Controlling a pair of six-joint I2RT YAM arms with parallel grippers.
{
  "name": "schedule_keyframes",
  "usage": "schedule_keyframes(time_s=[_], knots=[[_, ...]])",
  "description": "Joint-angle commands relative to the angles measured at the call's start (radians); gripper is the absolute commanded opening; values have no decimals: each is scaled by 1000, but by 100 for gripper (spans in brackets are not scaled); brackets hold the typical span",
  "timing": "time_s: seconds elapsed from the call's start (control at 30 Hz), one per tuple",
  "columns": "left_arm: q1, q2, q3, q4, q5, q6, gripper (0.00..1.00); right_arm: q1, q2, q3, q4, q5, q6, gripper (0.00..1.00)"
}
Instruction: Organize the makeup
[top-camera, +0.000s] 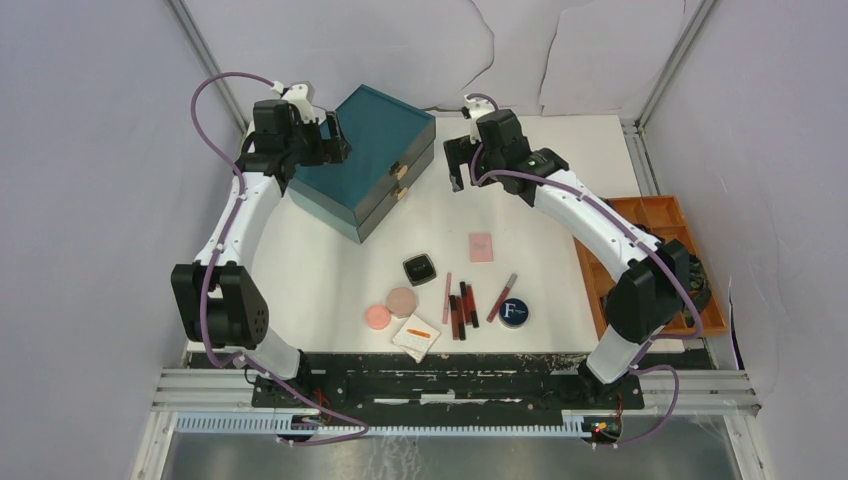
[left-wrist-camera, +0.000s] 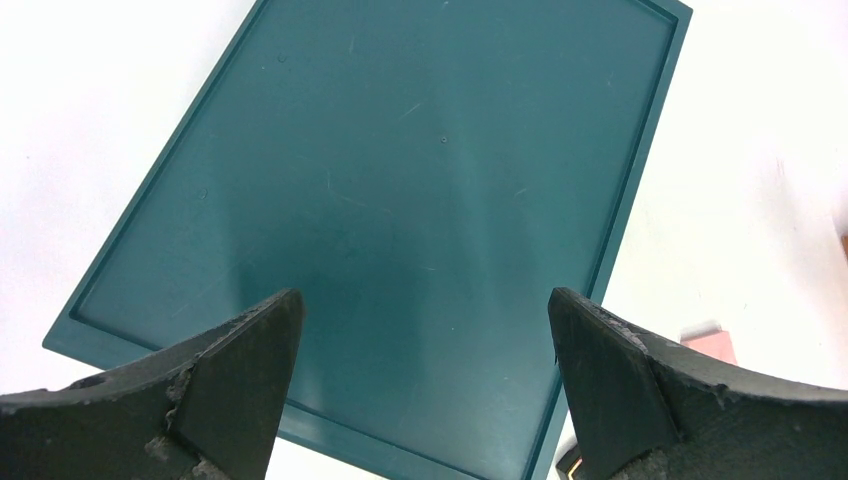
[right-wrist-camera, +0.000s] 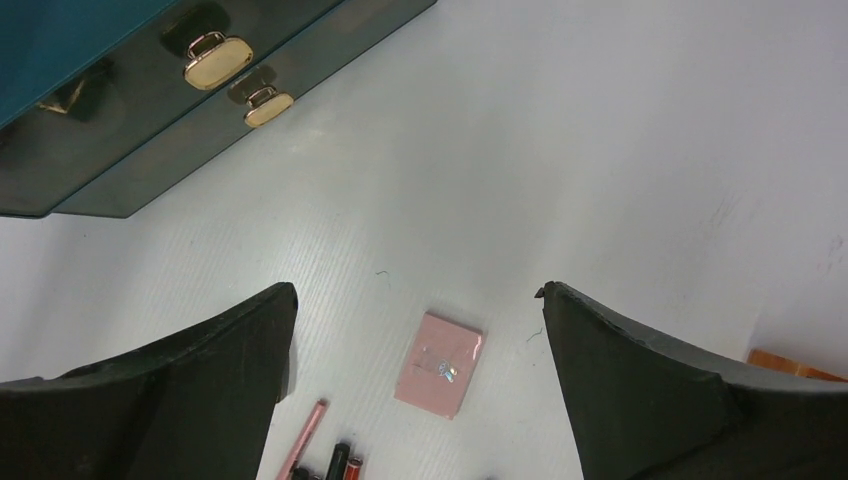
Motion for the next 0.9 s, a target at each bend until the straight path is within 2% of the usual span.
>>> schedule_keyframes(time_s=[0.0, 0.1, 0.3, 0.4, 0.53, 0.57, 0.63, 0.73, 0.87], knots=[[-1, -27, 35, 5, 2, 15, 99, 4, -53, -8, 39, -3, -42, 100], [-1, -31, 27, 6, 8, 27, 99, 4, -45, 7, 11, 13, -54, 100], [-1, -28, 27, -2, -14, 33, 99, 3, -31, 65, -173, 23, -88, 99], [-1, -27, 26, -7, -25, 36, 99, 4, -89, -9, -166, -24, -74, 89], [-2, -17, 41, -16, -44, 28, 99, 3, -146, -85, -80, -131, -18, 51], [-2, -14, 45, -21, -52, 27, 99, 3, -147, -80, -65, -153, -1, 47], [-2, -17, 45, -26, -69, 24, 99, 3, -141, -69, -26, -214, 27, 47], [-2, -26, 31, -17, -78, 24, 100, -9, -125, -82, 93, -319, 121, 53], [-2, -33, 12, -14, -92, 33, 99, -40, -68, -160, 407, -493, 361, 58]])
